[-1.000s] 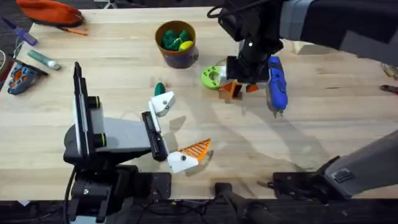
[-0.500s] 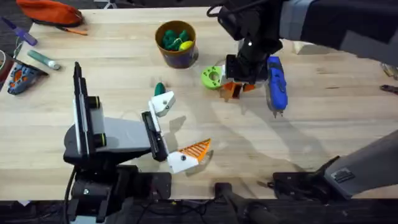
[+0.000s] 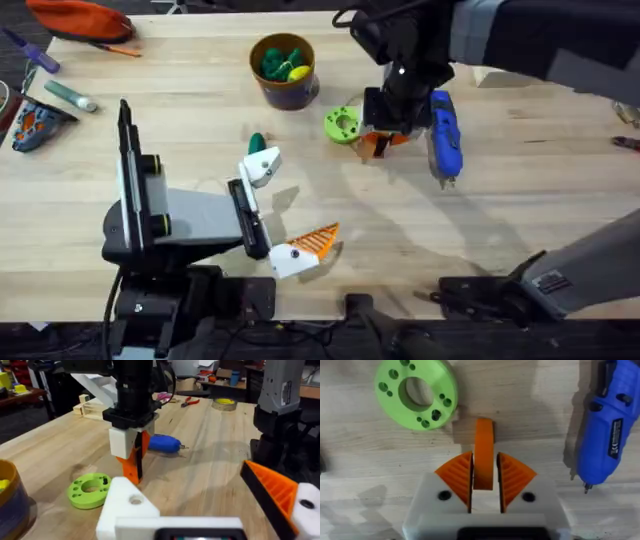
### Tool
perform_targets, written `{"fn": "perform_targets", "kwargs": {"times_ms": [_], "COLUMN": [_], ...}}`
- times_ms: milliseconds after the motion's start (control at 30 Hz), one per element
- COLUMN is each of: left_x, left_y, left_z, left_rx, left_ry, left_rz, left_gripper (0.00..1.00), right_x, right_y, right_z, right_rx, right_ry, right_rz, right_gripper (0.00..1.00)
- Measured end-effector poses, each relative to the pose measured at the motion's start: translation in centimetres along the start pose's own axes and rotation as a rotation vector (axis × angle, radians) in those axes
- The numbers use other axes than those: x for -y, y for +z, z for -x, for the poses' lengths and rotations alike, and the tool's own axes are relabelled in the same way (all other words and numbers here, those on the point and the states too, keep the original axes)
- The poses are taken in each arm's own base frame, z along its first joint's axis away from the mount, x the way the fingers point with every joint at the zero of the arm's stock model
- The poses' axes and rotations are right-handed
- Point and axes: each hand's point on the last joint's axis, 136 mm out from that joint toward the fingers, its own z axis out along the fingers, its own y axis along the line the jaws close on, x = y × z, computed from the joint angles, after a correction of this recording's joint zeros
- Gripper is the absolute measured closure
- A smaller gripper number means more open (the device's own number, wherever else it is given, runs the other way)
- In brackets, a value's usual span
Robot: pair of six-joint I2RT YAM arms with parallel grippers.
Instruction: Pick up the gripper from the table and insert it into the empty holder that is missing its gripper. Then pick up a screw, insert it into the mounting hole, and use the screwdriver to tighten it. Finally, clean up the table by picking up the vegetable and placing it into the bucket.
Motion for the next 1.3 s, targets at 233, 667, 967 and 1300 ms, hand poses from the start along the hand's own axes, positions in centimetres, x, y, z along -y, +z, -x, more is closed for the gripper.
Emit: {"fn": "perform_targets", "kwargs": {"times_ms": [233,667,967,1300], "left_x": [0.0,0.0,0.0,0.0], "left_y": [0.0,0.0,0.0,0.0], "left_z": [0.0,0.0,0.0,0.0], "left_rx": [0.000,0.000,0.000,0.000], "left_ry": [0.001,0.001,0.000,0.000], "left_rz": [0.000,0.000,0.000,0.000], "left_gripper": [0.015,0.015,0.015,0.015], "right_x": [0.0,0.0,0.6,2.0], "right_y": [0.0,0.0,-3.2,-11.9], "right_z": [-0.1,0.0,-0.3,0.5], "right_rx": [-0.002,0.000,0.049,0.214], "right_ry": [-0.001,-0.005,-0.007,-0.051], "right_rz": [-0.001,-0.003,0.035,0.303], "right_gripper": [0.805,0.985,0.985,0.985]}}
